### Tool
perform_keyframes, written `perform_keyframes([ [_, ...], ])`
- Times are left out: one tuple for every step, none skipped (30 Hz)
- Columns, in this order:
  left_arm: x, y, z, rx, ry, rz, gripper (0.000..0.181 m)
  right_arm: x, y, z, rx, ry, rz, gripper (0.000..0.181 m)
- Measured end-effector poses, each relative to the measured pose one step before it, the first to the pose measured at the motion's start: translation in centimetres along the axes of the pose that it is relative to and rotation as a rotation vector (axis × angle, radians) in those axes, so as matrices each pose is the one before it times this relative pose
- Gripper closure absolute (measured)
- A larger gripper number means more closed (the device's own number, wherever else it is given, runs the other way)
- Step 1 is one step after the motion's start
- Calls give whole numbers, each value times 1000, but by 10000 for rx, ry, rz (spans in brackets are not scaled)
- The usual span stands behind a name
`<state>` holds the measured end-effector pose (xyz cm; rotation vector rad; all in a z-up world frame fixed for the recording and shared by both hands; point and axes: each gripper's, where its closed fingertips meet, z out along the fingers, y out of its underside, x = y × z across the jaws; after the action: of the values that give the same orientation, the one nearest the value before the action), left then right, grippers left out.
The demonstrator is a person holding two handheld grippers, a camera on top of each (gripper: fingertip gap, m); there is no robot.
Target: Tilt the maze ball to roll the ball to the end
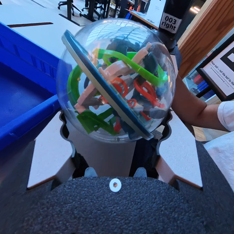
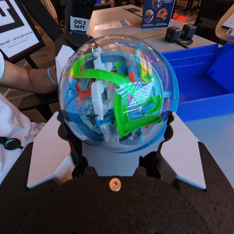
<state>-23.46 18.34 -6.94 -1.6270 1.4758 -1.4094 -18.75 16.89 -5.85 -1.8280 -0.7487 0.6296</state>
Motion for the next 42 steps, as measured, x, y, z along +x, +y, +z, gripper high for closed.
perform_keyframes([
  [-39, 28, -18, -79, -48, -81, 32, 32, 102, 74, 221, -70, 158, 27],
  [-47, 33, -6, -65, -30, -105, 32, 37, 81, 71, 232, -68, 165, 27],
  [-44, 22, -4, -49, -18, -133, 32, 34, 73, 73, 245, -70, 198, 27],
  [-43, 0, -4, -25, -19, -151, 32, 53, 63, 51, 245, -71, 229, 28],
  [-48, 16, 19, -45, -23, -176, 32, 58, 116, 41, 197, -79, 251, 28],
  [-47, 22, 18, -58, -35, -183, 32, 54, 172, 53, 134, -89, 295, 29],
  [-54, 20, 24, -50, -58, -146, 32, 63, 212, 44, 83, -81, 259, 30],
  [-52, 11, 20, -61, -80, -115, 32, 59, 245, 63, 60, -82, 231, 27],
  [-60, -26, 2, -47, -100, -89, 32, 60, 252, 70, 71, -97, 264, 27],
  [-57, -64, -9, -27, -119, -24, 32, 72, 218, 76, 83, -82, 182, 27],
  [-61, -14, -14, -63, -113, -10, 32, 61, 218, 89, 61, -81, 149, 27],
  [-58, 64, 0, -110, -79, -48, 32, 46, 235, 88, 8, -78, 155, 27],
  [-42, 142, 27, -126, -33, -71, 32, 19, 176, 57, -25, -54, 100, 27],
  [1, 180, 35, -104, 19, -81, 32, -7, 71, 6, -20, -23, 34, 27],
  [25, 184, 69, -66, 73, -78, 32, -27, -28, -50, -37, 26, -43, 27],
  [68, 222, 94, -55, 138, -102, 32, -57, -107, -117, -71, 58, -84, 27],
  [123, 247, 138, -55, 199, -147, 32, -93, -259, -180, -32, 72, -109, 27],
  [163, 262, 168, -62, 239, -175, 32, -120, -356, -218, 24, 70, -114, 27],
  [201, 270, 193, -78, 254, -175, 32, -132, -365, -216, 43, 59, -104, 27],
  [208, 307, 223, -89, 241, -148, 32, -146, -272, -211, 6, 48, -84, 27],
  [186, 329, 238, -99, 212, -111, 32, -150, -139, -184, -82, 46, -77, 28],
  [157, 354, 256, -115, 186, -91, 32, -133, -7, -171, -142, 39, -49, 27],
  [121, 361, 268, -114, 157, -73, 32, -113, 60, -151, -160, 32, -25, 27],
  [87, 363, 277, -112, 132, -62, 33, -94, 102, -118, -148, 24, -19, 27],
  [71, 396, 304, -126, 122, -74, 33, -62, 144, -113, -149, 18, 24, 27],
  [53, 407, 331, -148, 107, -71, 33, -45, 110, -100, -124, 1, 71, 27],
  [7, 413, 336, -136, 57, -25, 33, -11, 68, -75, -82, -4, 92, 28],
  [25, 319, 338, -78, 24, 14, 33, 29, -84, -74, 28, -11, 113, 29],
  [120, 283, 310, -106, 24, 34, 34, 13, -447, -165, 259, -25, 110, 30],
  [139, 390, 354, -225, -17, 78, 34, 7, -488, -168, 253, -76, 168, 33],
  [126, 369, 385, -222, -69, 136, 35, 33, -500, -216, 223, -89, 201, 38],
  [92, 292, 382, -153, -115, 172, 35, 39, -462, -232, 142, -92, 137, 43],
  [74, 211, 341, -86, -100, 132, 36, -5, -205, -149, -68, -78, -26, 46],
  [71, 146, 298, -57, -26, 38, 37, -68, -47, -35, -178, -31, -112, 46],
  [19, 67, 236, -11, 21, -5, 37, -28, -28, 59, -216, 34, -109, 46],
  [-72, 13, 156, 33, 4, 18, 38, 8, -8, 108, -255, 85, -155, 45],
  [-119, 26, 101, 20, -21, 23, 38, -4, -23, 177, -219, 82, -200, 44],
  [-130, 52, 49, -6, -45, 9, 38, -8, -15, 232, -215, 80, -240, 43],
  [-166, 43, 17, -14, -80, 24, 38, -16, -41, 237, -196, 77, -256, 42],
  [-177, 77, 2, -26, -94, 59, 38, -35, -71, 225, -161, 39, -240, 42],
  [-110, 120, 6, -24, -56, 46, 38, -47, -49, 214, -170, -5, -172, 42],
  [-36, 151, -3, -5, -3, 14, 38, -103, -45, 213, -174, -51, -100, 42],
])
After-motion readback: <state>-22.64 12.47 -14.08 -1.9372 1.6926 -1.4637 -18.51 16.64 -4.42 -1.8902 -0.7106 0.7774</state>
